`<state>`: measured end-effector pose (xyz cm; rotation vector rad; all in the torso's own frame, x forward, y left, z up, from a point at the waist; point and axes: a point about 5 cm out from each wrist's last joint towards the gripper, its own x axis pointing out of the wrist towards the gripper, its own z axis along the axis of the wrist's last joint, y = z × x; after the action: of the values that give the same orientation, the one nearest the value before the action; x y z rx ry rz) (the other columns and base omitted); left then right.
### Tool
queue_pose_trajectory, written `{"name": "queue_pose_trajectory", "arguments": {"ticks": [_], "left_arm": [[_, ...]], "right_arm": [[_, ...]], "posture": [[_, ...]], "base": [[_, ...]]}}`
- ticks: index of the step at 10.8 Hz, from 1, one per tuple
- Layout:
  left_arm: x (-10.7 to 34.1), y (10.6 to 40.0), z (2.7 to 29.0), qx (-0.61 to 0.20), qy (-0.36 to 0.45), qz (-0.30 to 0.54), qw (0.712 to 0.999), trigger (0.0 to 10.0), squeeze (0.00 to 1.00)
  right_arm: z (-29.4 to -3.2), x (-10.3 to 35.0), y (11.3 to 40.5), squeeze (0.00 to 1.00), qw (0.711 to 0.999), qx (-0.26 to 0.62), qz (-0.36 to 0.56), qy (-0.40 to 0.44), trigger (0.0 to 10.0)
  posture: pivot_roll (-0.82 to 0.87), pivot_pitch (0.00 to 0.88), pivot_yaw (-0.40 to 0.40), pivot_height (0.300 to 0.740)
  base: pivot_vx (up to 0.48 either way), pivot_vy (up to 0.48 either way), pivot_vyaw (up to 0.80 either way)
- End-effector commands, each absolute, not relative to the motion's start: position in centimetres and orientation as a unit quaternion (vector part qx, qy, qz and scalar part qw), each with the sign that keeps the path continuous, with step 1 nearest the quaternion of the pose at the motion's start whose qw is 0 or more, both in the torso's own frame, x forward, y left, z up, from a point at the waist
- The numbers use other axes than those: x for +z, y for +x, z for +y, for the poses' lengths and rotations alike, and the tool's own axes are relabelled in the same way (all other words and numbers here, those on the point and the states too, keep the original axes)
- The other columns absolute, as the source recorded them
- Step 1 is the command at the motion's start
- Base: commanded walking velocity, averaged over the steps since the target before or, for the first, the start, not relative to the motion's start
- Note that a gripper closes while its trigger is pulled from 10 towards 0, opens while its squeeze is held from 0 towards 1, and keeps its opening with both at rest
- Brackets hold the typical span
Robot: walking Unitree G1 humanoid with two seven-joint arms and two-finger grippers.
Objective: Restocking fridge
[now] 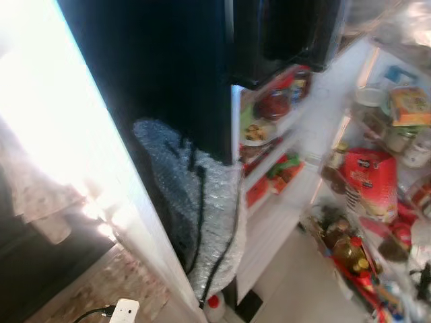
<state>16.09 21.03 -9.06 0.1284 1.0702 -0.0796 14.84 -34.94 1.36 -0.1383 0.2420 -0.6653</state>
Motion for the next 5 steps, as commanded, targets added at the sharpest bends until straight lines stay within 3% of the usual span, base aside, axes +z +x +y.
{"name": "queue_pose_trajectory", "arguments": {"ticks": [1,3,5], "left_arm": [[-9.0,16.0,21.5,-0.032,0.066,0.515,0.854,10.0,0.00],[-9.0,16.0,21.5,-0.031,0.066,0.515,0.854,10.0,0.00],[-9.0,16.1,21.4,-0.032,0.066,0.514,0.855,10.0,0.00]], "right_arm": [[-33.6,-0.4,14.7,0.00,0.937,-0.306,0.159,-0.048,10.0],[-32.3,-2.6,14.0,0.00,0.931,-0.297,0.211,-0.029,10.0],[-29.1,-6.8,12.5,0.00,0.905,-0.223,0.362,-0.006,10.0]], "posture": [[-0.17,0.000,0.093,0.740],[-0.17,0.000,0.096,0.740],[-0.17,0.000,0.104,0.740]], "base": [[0.000,0.000,0.00],[0.000,0.000,0.00],[0.000,0.000,0.00]]}}
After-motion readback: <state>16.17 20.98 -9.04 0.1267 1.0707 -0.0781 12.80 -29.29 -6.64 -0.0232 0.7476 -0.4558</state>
